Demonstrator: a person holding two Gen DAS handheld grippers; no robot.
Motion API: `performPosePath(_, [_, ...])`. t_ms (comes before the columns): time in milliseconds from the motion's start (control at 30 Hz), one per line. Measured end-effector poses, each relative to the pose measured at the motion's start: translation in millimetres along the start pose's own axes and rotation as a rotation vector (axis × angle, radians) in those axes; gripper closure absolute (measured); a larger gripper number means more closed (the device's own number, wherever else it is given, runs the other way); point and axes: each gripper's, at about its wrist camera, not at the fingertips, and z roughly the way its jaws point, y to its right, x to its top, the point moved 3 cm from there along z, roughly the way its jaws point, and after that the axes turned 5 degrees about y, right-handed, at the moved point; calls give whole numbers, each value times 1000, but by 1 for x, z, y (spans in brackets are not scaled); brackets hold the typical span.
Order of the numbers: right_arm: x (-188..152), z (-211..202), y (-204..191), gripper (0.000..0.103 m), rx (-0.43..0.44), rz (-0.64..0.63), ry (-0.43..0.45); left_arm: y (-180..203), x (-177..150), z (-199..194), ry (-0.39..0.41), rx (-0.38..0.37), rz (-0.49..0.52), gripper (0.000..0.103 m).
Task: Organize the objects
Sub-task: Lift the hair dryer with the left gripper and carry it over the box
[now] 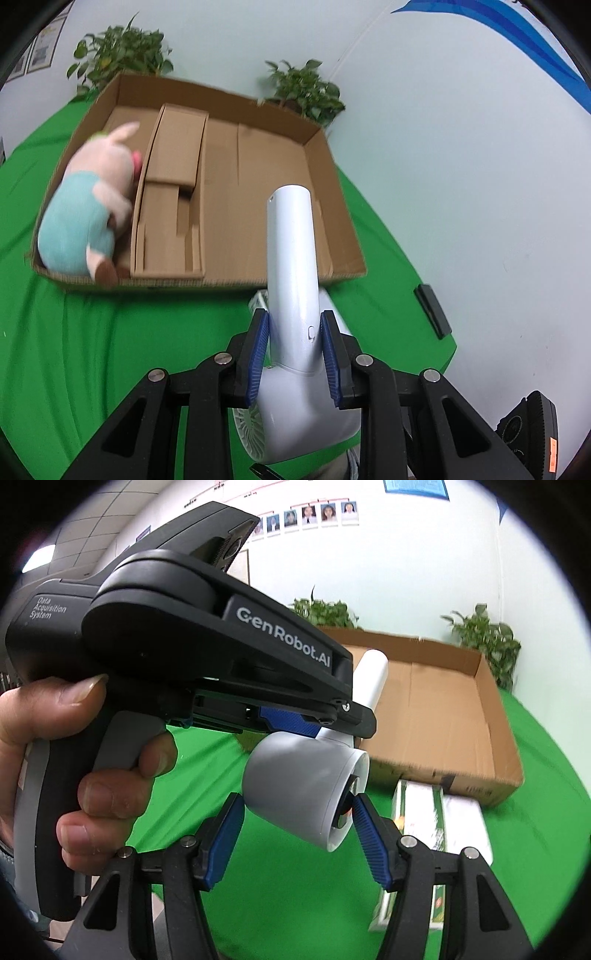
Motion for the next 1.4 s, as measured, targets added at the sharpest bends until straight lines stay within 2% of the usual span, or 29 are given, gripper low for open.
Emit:
performPosePath(300, [44, 12, 26, 43, -27, -27, 68, 24, 57, 2, 52, -10, 63, 78])
performPosePath(567, [79, 34, 53, 43, -13, -50, 79, 30, 107, 15, 79, -3, 52, 78])
performPosePath(733, [88, 57, 71, 43, 13, -58, 51, 19, 132, 41, 67, 20, 21, 78])
performPosePath(1000, [79, 109, 103, 44, 88, -34, -45, -19, 146, 113, 2, 74, -41, 78])
performPosePath(1067, [73, 123, 114, 54, 138, -10, -74, -31, 147, 134, -19, 110, -48, 79])
performPosePath(1100, [71, 126, 117, 65, 159, -2, -84, -38, 145, 144, -34, 121, -62, 80])
performPosePath(1167, [65, 138, 125, 68, 188, -8, -106, -54, 138, 170, -87, 137, -98, 80])
performPosePath(1233, [60, 147, 132, 81, 202, 9, -122, -64, 128, 193, -138, 162, -112, 82])
performPosePath(1333, [50, 163, 145, 82, 260, 71, -169, -75, 115, 217, -174, 188, -140, 83])
performPosePath(1400, [41, 168, 149, 82, 265, 64, -197, -73, 115, 222, -159, 218, -121, 83])
